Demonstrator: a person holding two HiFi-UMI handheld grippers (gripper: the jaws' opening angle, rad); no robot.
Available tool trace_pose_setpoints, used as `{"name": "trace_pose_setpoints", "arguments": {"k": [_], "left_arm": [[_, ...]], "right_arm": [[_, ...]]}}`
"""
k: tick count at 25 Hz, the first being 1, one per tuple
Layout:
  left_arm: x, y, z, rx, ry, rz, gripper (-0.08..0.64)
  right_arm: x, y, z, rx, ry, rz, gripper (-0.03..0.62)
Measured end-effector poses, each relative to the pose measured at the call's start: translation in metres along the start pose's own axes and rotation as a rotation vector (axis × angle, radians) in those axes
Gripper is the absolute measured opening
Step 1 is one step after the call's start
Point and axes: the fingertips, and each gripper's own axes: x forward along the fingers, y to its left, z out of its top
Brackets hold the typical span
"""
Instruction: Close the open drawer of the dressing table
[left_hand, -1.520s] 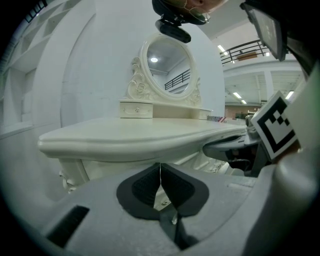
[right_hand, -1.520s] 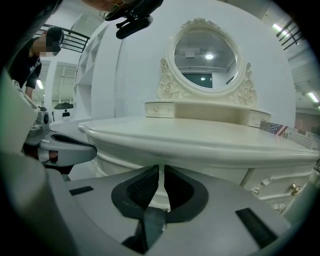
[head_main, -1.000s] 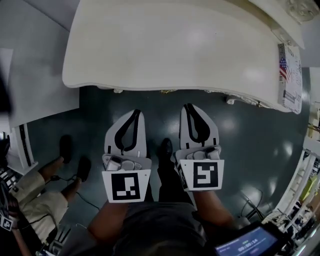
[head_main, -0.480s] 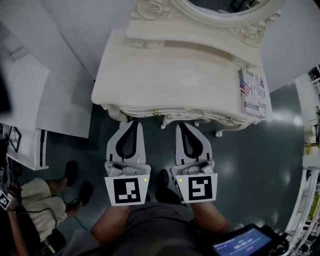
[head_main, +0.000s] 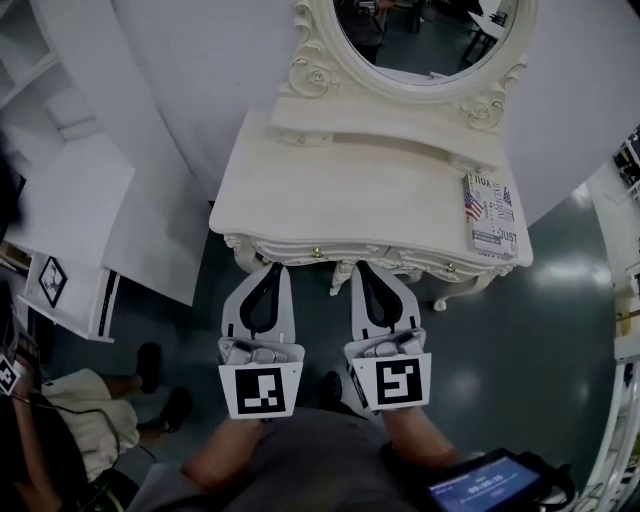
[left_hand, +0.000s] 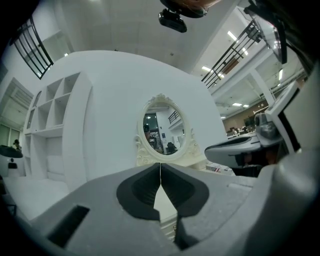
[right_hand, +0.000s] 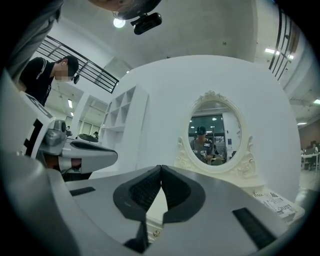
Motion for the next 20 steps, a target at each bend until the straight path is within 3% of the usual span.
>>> {"name": "trace_pose_setpoints", "arguments": {"k": [20], "left_arm": [[-0.005, -0.018, 0.012, 0.02, -0.026, 0.015, 0.017]], "right_arm": [[-0.009, -0.003, 0.011, -0.012, -0.044, 0.027, 0.014]]}}
